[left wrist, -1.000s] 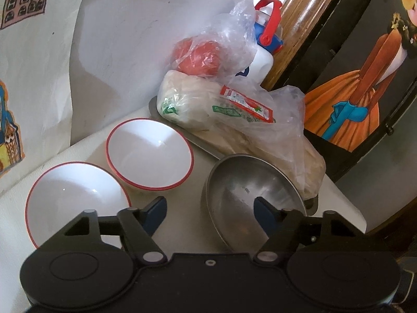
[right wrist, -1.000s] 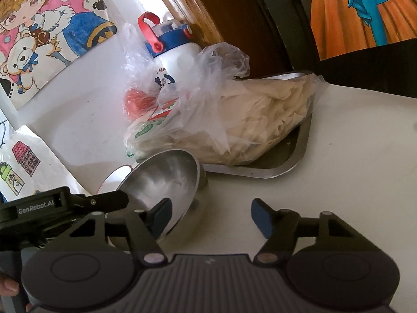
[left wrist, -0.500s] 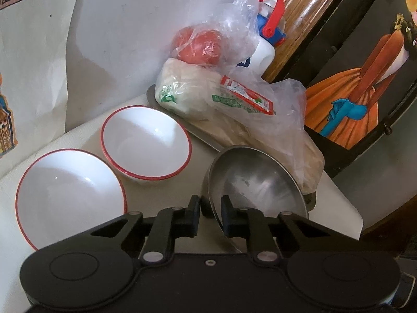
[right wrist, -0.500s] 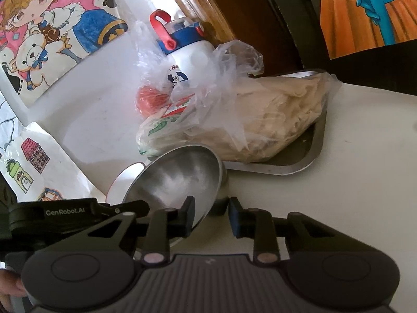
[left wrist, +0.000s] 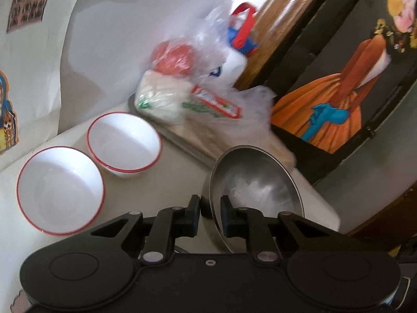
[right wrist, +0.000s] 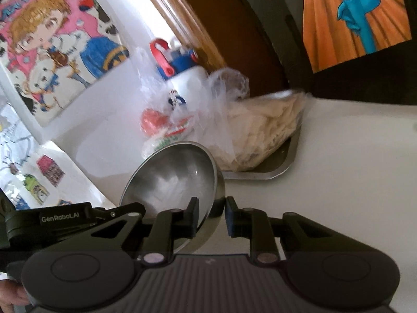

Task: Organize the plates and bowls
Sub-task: 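Lift the steel bowl with both tools and carry it beside the plate stack, then lower the steel bowl onto the table and open both tools, then move both tools to a red-rimmed white bowl and close on its rim, then lift the white bowl with both tools and carry it over the steel bowl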

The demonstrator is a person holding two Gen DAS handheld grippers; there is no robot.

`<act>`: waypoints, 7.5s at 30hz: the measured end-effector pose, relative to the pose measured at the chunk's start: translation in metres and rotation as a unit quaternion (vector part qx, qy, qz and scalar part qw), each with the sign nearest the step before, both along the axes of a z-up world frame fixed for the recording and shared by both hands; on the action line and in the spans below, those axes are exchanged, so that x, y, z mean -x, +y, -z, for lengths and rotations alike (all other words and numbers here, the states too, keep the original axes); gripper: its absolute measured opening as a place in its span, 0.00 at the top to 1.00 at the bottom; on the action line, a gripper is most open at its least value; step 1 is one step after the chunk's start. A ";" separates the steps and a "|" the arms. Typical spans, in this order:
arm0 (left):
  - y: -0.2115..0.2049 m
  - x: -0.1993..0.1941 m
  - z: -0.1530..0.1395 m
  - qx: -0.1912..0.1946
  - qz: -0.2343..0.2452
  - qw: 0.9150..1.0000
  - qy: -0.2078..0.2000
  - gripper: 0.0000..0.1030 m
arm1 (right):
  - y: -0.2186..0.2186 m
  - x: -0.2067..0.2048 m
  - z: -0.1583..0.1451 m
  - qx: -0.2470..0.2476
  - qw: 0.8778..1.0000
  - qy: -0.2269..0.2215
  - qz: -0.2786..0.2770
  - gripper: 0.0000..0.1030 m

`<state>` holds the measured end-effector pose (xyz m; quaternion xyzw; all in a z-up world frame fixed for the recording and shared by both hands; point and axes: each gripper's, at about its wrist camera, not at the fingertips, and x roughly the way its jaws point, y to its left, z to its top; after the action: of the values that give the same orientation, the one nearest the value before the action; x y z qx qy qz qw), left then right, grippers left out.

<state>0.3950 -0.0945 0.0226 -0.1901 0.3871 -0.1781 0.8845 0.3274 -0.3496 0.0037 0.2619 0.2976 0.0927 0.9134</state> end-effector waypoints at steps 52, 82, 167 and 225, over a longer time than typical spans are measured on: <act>0.120 0.271 0.026 -0.037 -0.006 0.998 0.057 0.79 | 0.125 0.204 0.020 0.056 0.984 0.080 -0.147 0.72; 0.176 0.215 -0.024 -0.075 -0.082 0.993 -0.038 0.14 | 0.102 0.147 -0.082 0.117 0.983 -0.051 -0.129 0.09; 0.147 0.019 0.044 -0.009 -0.110 0.994 -0.011 0.87 | 0.187 -0.087 0.032 0.016 0.980 0.106 -0.167 0.86; 0.110 0.285 0.006 -0.010 -0.033 0.999 -0.031 0.87 | 0.139 0.188 -0.008 0.068 0.973 0.109 -0.192 0.85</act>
<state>0.1100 0.0156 0.0164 -0.1883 0.3544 -0.1509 0.9034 0.1395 -0.2107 0.0113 0.1458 0.4457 0.2164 0.8563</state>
